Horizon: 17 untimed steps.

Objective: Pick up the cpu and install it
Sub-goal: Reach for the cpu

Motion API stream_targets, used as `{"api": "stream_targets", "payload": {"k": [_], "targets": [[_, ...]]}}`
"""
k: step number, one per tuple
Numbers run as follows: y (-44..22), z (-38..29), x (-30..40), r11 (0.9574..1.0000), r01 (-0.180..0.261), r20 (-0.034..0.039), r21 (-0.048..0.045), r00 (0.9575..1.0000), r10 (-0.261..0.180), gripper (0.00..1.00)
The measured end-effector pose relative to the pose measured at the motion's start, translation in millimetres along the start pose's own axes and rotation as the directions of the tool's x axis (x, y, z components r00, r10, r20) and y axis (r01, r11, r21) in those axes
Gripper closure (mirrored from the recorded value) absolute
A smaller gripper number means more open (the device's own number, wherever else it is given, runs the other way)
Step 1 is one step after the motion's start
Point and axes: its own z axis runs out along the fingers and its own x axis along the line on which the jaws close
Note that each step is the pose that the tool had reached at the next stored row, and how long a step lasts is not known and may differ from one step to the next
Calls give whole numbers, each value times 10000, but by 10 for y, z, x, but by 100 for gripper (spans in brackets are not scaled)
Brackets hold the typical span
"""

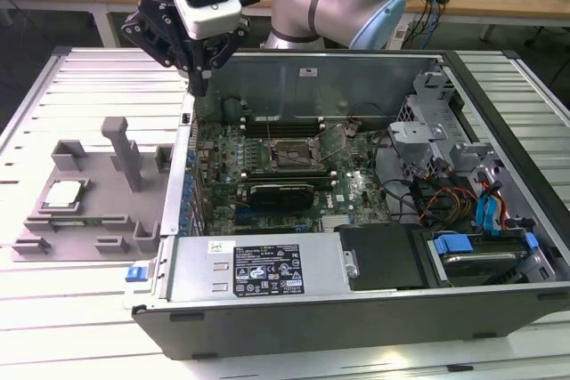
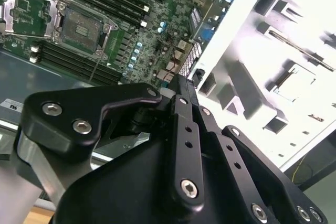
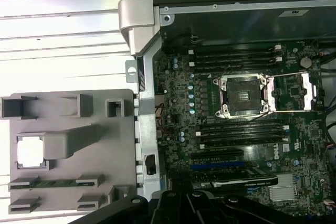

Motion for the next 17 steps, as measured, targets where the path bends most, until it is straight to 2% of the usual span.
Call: {"api": "stream_targets", "payload": {"k": [6, 9, 12, 17], "targets": [[-6, 8, 101, 10000, 1, 0, 0, 10000, -1, 89], [-11, 13, 177, 10000, 0, 0, 0, 10000, 0, 89], [-20, 20, 305, 10000, 0, 0, 0, 10000, 0, 89], [-29, 27, 433, 10000, 1, 0, 0, 10000, -1, 89]]}}
